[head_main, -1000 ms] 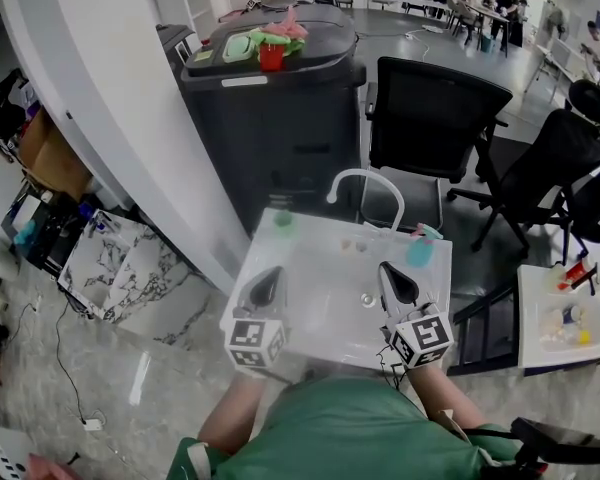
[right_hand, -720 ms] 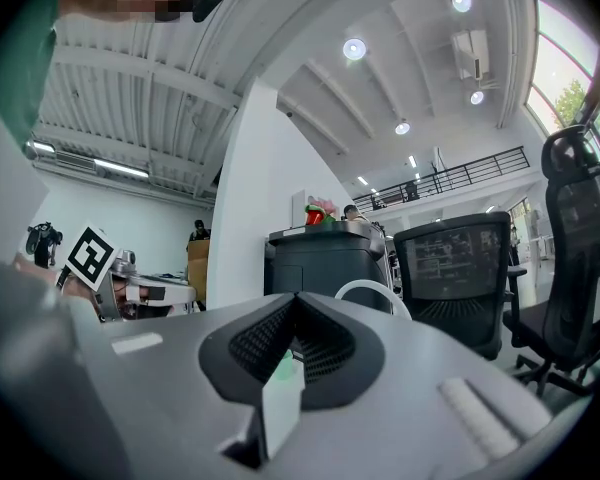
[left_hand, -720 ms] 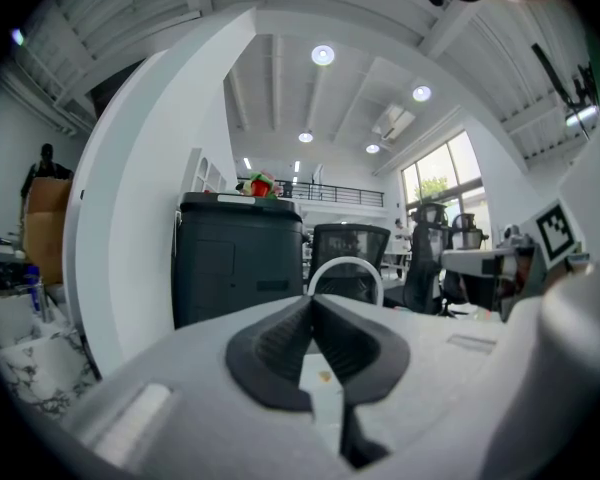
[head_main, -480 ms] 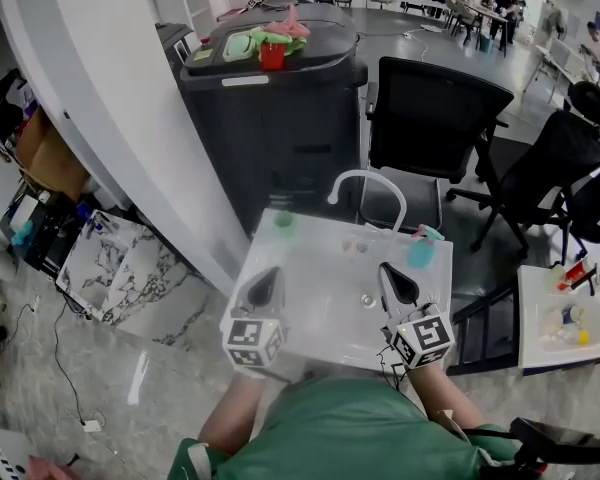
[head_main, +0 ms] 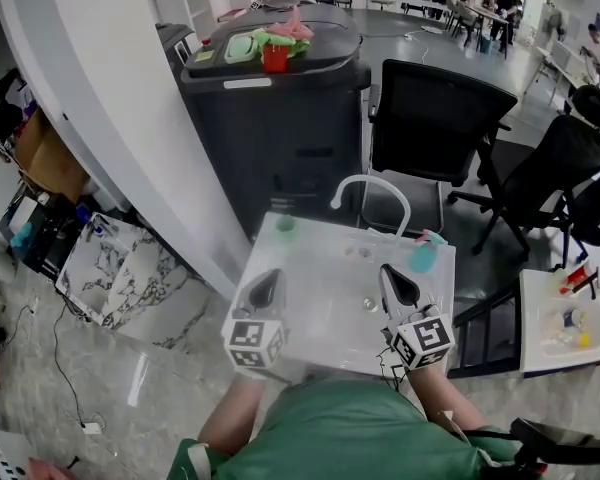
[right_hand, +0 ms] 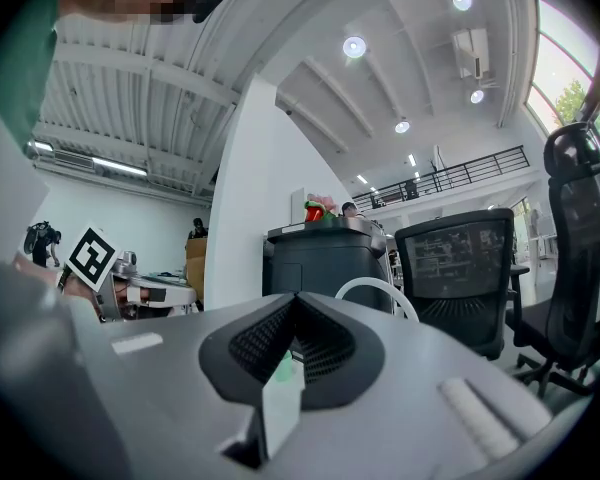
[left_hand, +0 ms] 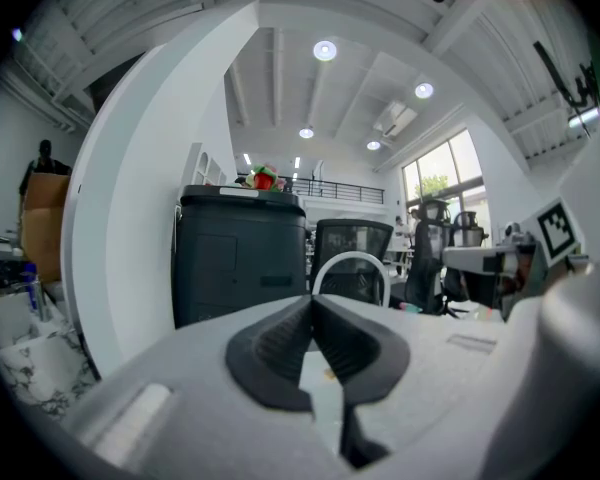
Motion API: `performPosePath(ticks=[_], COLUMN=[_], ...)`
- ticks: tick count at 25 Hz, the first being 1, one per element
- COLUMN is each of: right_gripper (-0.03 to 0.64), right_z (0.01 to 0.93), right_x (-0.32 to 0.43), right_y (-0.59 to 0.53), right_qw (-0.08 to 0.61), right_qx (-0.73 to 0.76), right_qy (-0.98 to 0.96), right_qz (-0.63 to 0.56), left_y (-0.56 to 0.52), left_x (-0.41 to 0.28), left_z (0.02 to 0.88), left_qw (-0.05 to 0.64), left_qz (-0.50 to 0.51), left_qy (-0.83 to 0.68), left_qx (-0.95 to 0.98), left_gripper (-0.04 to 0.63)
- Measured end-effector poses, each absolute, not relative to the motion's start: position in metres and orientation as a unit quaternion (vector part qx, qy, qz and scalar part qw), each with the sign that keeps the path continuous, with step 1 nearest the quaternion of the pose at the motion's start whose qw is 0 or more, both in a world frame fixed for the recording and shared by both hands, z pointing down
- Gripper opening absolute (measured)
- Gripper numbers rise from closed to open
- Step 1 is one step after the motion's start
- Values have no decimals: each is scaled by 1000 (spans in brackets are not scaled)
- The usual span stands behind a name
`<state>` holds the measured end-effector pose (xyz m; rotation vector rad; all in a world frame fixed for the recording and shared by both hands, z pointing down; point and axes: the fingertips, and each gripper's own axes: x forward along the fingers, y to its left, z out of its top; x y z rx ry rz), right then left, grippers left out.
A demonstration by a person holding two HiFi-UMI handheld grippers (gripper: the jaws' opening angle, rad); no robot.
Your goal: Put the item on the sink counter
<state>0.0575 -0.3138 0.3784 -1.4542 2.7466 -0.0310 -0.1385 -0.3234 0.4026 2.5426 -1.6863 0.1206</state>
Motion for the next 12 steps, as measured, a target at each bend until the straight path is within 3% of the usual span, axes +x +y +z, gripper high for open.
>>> performPosePath(ticks=[12], right_gripper=[2], right_z=[382], right_x=[48], right_y=[-332], right_qw=[13], right_qx=[-463], right_qy=[886], right_qz=[-13], left_y=[-345], left_x=[-143], left_z=[405], left_qw=[43], left_qz=[46], left_qy=[-551], left_qx=[832], left_gripper=[-2])
